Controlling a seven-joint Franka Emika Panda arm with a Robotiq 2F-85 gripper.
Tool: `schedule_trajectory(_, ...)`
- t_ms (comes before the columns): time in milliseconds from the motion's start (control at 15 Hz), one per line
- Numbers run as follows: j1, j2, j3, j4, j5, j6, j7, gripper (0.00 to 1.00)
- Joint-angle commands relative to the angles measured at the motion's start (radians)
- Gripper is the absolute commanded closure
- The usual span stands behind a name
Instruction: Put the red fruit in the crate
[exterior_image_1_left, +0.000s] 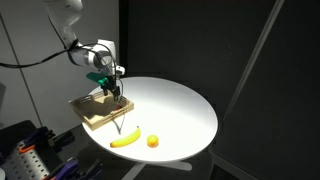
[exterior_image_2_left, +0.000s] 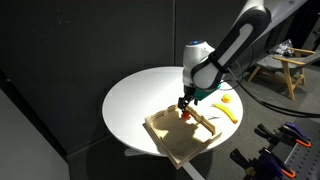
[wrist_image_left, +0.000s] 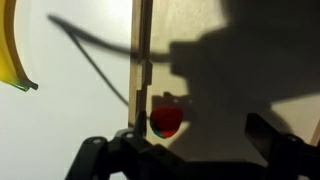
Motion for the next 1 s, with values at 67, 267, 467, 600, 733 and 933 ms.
schedule_trajectory(67,-0.006,0.002,0.006,0.002,-0.005,-0.003,0.002,0.00)
schedule_trajectory(267,-0.006,0.010,0.005,0.002,-0.004,-0.003,0.002,0.00)
schedule_trajectory(467,-0.005,0.020,0.005,0.001,-0.004,-0.003,0.002,0.00)
schedule_trajectory(600,-0.005,0.024,0.005,0.001,-0.004,-0.003,0.002,0.00)
schedule_trajectory(733,-0.005,0.026,0.005,0.001,-0.004,-0.003,0.002,0.00)
schedule_trajectory(933,-0.005,0.026,0.005,0.001,-0.004,-0.003,0.002,0.00)
